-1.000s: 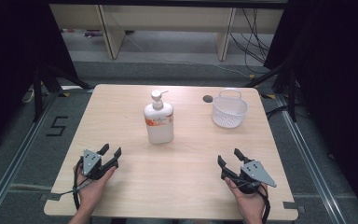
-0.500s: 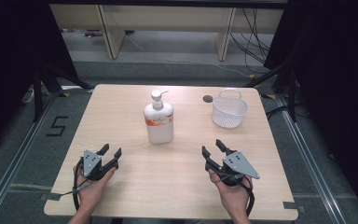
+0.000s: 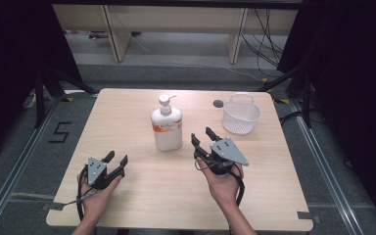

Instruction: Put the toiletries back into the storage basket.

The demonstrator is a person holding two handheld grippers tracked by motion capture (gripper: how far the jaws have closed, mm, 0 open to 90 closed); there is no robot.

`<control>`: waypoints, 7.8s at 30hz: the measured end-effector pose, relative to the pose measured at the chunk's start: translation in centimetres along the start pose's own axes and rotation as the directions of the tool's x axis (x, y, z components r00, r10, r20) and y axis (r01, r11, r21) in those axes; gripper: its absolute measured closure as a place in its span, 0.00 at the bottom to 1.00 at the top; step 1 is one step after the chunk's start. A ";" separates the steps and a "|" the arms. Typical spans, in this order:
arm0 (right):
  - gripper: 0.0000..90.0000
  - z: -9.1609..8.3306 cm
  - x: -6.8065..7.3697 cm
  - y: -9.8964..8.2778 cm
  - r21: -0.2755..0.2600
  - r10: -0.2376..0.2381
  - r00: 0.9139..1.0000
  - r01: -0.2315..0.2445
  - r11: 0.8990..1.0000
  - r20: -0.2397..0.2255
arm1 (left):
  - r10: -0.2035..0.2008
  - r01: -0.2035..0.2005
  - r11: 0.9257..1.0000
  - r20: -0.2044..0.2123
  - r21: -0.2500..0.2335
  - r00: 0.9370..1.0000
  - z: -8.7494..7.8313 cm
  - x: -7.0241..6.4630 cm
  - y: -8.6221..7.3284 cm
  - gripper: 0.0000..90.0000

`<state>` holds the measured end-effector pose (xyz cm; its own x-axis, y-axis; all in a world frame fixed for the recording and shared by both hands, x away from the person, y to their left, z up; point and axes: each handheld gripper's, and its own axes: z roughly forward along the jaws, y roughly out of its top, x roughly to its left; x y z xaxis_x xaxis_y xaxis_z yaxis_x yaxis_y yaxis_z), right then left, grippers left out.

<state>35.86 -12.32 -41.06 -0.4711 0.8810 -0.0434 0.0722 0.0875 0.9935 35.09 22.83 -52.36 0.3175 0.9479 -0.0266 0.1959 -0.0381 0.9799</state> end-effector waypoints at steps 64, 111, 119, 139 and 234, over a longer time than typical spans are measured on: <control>0.44 12.6 4.7 5.1 0.086 0.058 0.998 -0.057 0.995 0.000 | 0.005 -0.005 1.000 0.010 0.004 1.000 0.1 0.0 0.0 0.48; 0.66 12.4 4.5 5.8 0.014 0.084 0.996 -0.084 0.996 0.004 | -0.004 0.004 1.000 0.020 0.009 1.000 0.2 0.0 0.1 0.47; 0.66 11.1 3.9 6.6 0.003 0.088 0.996 -0.088 0.996 0.018 | 0.000 -0.001 1.000 0.019 0.012 1.000 0.2 0.0 0.1 0.47; 0.66 8.3 1.1 7.4 -0.044 0.086 0.994 -0.083 0.996 0.071 | 0.000 0.000 1.000 0.016 0.010 1.000 0.2 0.0 0.1 0.47; 0.66 0.6 -9.5 8.7 -0.116 0.101 0.942 -0.067 0.991 0.321 | 0.005 -0.005 1.000 0.006 -0.001 1.000 0.2 0.0 0.0 0.47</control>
<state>41.45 -19.68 -32.08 -0.1542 0.9877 0.0256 0.0009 -0.0258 0.9997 35.25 22.72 -52.37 0.3244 0.9456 -0.0229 0.1932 -0.0425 0.9802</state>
